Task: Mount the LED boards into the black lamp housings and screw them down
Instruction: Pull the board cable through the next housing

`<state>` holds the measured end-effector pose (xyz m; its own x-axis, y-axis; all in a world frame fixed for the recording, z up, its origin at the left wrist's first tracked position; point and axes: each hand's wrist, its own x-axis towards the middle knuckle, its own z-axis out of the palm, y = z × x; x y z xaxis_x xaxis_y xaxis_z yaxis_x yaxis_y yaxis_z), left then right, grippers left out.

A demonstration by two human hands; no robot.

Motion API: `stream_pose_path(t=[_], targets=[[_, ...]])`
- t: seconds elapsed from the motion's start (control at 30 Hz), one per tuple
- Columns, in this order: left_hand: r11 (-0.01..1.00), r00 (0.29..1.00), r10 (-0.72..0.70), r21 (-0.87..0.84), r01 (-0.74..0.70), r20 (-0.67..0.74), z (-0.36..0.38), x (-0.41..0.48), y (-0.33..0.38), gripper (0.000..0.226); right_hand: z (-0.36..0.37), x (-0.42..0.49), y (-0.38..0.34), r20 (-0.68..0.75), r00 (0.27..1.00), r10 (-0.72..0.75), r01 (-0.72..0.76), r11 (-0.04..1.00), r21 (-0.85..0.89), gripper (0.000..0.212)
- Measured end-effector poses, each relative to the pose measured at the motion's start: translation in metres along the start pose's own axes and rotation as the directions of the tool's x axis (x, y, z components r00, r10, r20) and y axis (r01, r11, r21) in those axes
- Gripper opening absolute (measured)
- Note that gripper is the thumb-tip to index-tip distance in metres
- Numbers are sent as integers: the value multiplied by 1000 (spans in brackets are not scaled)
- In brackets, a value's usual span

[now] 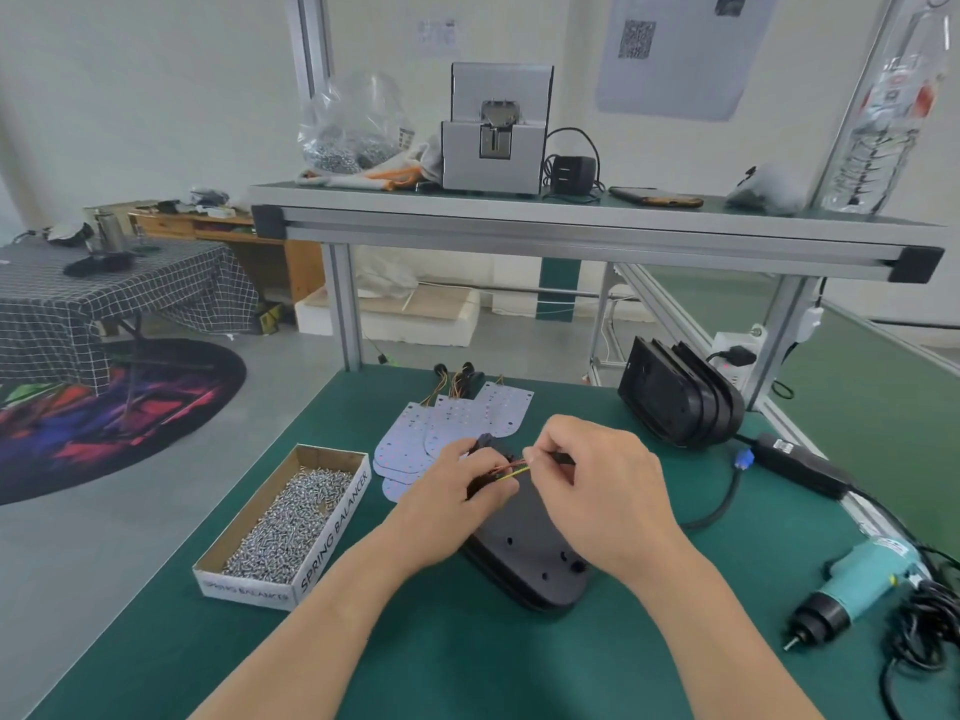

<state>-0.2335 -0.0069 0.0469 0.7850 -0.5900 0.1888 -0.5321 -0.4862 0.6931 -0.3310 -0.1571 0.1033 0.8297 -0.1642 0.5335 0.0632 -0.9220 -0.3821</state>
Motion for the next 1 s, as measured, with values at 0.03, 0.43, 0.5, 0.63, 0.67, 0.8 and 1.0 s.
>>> stream_pose_path(t=[0.03,0.43,0.5,0.63,0.67,0.8,1.0], targets=[[1000,999,-10,-7,10,-38,-2,2,4,9,-5,1,6,-6,999,44,-43,998,36,25],[948,979,84,318,-21,-188,6,12,62,14,-14,9,0,376,926,32,93,946,-311,11],[990,994,78,124,-69,-71,-7,12,53,38,-20,13,11,354,935,39,28,983,-183,21],[837,986,46,-546,48,158,-40,11,30,82,-27,15,33,280,960,28,-82,980,182,30],[755,988,32,-652,73,148,-41,12,23,86,-29,15,36,284,957,51,-136,949,286,29],[515,967,128,-848,124,219,-21,19,7,95,-28,14,35,339,935,107,-299,750,590,33],[379,962,151,-912,155,226,-4,22,8,66,-24,12,34,348,933,94,-328,622,711,36]])
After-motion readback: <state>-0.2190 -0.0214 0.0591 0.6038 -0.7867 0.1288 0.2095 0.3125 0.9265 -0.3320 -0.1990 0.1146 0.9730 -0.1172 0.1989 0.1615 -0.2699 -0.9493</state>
